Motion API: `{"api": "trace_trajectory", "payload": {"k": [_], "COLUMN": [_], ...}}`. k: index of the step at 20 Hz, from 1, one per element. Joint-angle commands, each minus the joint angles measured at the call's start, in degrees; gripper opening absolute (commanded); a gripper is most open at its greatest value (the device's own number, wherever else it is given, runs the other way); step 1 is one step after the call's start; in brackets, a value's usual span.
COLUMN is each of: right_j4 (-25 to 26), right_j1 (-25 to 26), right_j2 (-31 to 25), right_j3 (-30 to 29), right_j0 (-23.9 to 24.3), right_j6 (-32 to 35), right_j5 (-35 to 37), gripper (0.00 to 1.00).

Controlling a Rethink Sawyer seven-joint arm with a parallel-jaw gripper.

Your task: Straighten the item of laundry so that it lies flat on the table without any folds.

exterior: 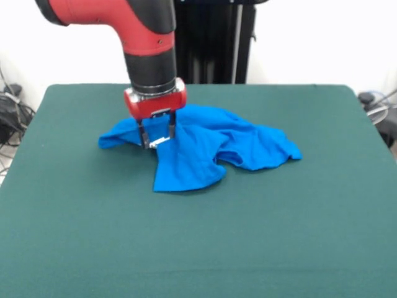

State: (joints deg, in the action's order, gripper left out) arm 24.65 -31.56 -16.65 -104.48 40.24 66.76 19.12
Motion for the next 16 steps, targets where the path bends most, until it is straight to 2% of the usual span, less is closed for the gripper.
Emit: {"api": "trace_trajectory", "payload": {"k": [1, 9, 16], "right_j4": [-4.9, -3.7, -3.7], "right_j1": [-3.8, 1.6, 1.0], "right_j2": [-1.5, -1.0, -0.7], "right_j3": [-2.0, -0.9, -1.8], "right_j0": [-3.3, -2.8, -2.8], "right_j6": [8.8, 8.3, 8.7], "right_j5": [7.7, 2.4, 2.2], "gripper": [1.00, 1.00, 1.00]}}
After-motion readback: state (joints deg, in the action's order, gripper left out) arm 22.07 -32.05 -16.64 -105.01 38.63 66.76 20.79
